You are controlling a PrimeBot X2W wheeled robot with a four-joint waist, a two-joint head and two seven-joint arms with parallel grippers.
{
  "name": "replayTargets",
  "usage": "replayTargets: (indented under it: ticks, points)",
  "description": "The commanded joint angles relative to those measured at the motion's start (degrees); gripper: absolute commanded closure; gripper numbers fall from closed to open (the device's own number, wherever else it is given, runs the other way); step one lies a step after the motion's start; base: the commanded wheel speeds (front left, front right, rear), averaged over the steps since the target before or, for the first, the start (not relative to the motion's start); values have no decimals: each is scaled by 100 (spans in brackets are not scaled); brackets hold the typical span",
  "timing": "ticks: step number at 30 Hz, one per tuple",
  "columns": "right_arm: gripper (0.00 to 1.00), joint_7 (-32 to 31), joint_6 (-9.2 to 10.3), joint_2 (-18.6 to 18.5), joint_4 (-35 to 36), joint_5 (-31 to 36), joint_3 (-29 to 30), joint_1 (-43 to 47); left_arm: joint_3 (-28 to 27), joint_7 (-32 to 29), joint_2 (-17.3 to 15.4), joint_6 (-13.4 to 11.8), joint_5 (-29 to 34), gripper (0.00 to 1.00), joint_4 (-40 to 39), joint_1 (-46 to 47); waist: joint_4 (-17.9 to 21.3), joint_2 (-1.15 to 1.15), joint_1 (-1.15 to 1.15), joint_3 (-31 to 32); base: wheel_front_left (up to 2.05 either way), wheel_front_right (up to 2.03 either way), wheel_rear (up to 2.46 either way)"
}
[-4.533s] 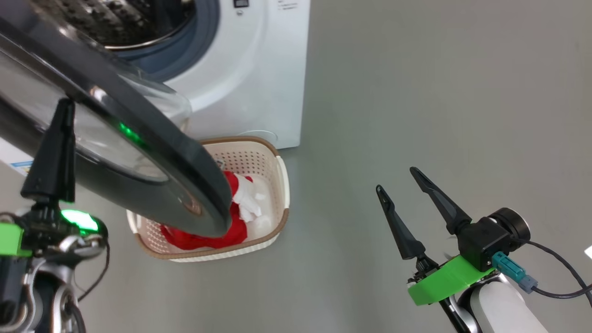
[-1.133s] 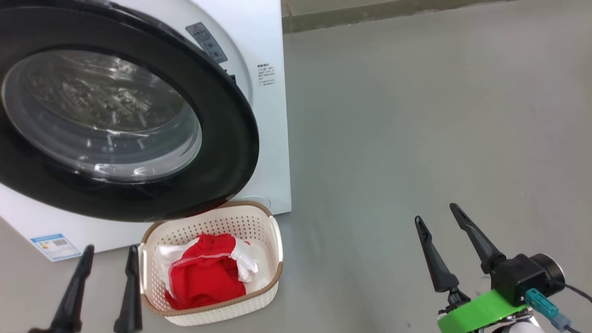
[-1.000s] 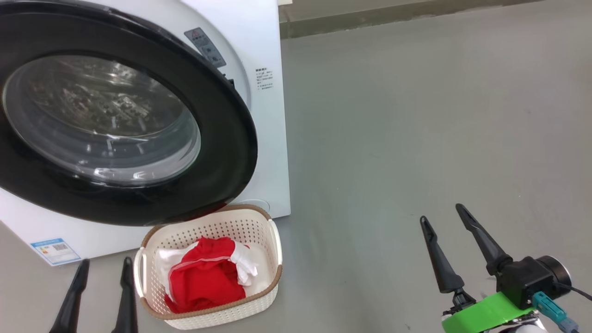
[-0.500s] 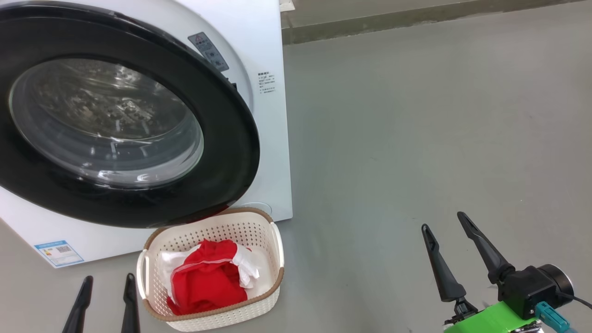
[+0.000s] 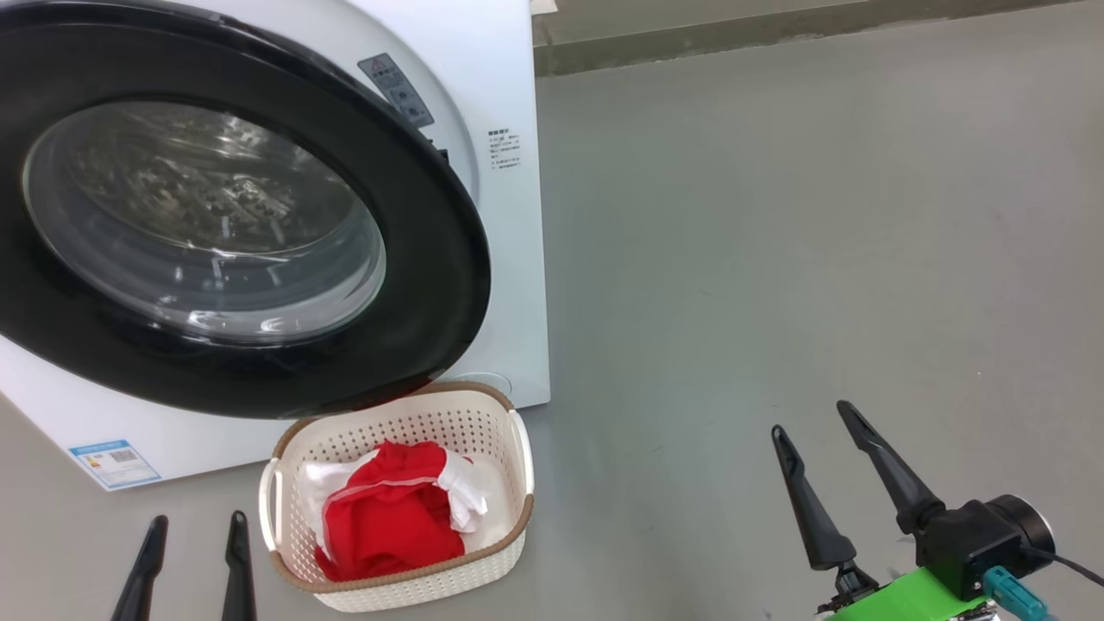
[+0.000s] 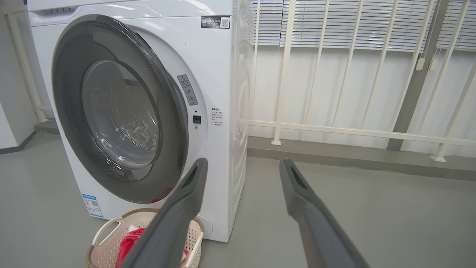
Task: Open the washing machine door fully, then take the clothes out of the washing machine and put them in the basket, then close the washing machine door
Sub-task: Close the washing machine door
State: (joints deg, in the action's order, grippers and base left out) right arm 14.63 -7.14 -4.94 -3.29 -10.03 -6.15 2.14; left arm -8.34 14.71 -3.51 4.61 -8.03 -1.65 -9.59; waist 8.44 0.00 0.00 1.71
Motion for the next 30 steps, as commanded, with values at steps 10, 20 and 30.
replayTargets:
  ticks: [10, 20, 30]
  points:
    - [100, 37, -35, -257, -291, -151, -712, -685, -28, 29, 34, 136, 69, 0, -97, 306, -219, 0, 0, -140, 0, 0, 0]
    - [100, 37, -35, -264, -1221, -589, -1603, -1810, 33, 29, 48, 186, 50, 0, -209, 471, -543, 0, 0, -431, 0, 0, 0]
    - [100, 37, -35, -376, -2049, -1170, -2409, -3305, 357, 29, 53, 245, 126, 0, -242, 946, -1048, 0, 0, -1044, 0, 0, 0]
